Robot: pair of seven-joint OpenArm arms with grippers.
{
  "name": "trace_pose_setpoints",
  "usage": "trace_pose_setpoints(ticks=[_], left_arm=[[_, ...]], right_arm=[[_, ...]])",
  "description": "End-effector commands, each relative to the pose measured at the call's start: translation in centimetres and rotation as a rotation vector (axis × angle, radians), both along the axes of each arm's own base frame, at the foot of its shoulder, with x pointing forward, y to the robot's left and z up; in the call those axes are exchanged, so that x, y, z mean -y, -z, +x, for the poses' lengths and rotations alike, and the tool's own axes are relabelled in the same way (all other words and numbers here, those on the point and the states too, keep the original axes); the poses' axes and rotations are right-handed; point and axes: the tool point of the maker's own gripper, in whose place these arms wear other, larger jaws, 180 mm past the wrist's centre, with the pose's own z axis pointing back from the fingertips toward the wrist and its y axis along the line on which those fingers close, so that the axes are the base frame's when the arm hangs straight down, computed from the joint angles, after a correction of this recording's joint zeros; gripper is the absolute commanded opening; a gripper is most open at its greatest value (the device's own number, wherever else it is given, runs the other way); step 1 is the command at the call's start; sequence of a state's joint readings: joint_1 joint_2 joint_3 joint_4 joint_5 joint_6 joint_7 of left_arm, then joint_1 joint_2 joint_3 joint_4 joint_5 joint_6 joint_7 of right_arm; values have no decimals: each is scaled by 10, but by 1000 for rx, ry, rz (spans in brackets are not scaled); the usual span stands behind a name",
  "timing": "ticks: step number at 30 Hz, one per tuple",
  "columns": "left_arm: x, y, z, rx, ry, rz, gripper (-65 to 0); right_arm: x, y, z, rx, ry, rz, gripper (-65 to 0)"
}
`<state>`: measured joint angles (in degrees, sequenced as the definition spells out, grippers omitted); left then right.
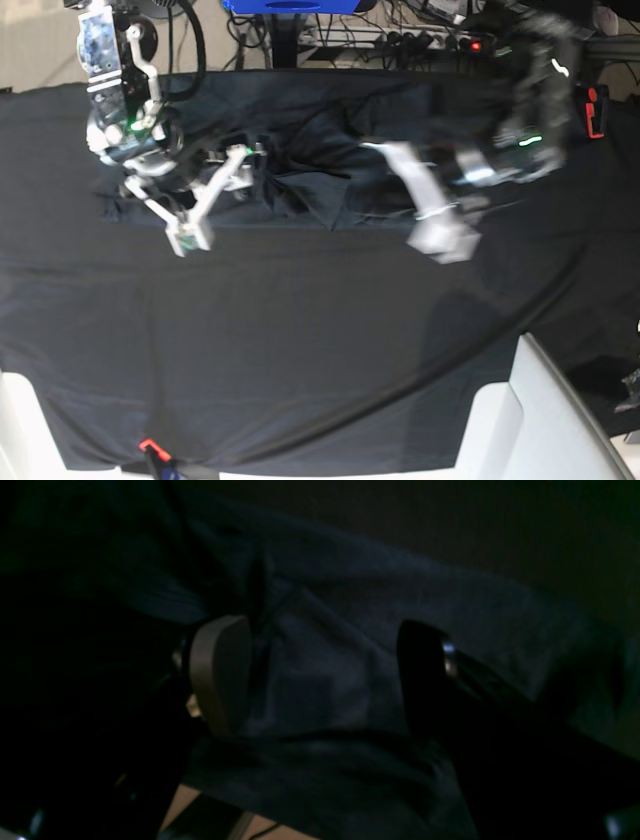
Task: Fold the T-shirt properly
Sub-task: 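Fold the strip end with the left gripper toward the right gripper, then press and smooth the folded stack with the right gripper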
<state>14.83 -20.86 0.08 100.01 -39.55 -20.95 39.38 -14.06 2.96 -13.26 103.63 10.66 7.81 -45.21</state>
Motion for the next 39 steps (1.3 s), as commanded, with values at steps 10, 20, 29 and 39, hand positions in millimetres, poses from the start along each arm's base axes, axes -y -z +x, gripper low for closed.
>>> trace_pose_setpoints(ticks=[10, 20, 29, 39], left_arm=[[-229, -42, -48, 53, -540, 265, -650], [-256, -18, -81, -30, -581, 265, -650], [-265, 10, -102, -112, -604, 235, -650], [-266, 12, -103, -118, -609, 233, -650]], right_arm=[[-125, -3, -14, -10, -352, 78, -632], [-152, 40, -35, -148, -404, 55, -647], [-143, 51, -22, -138, -377, 44, -647], [-91, 53, 18, -121, -232, 14, -647]])
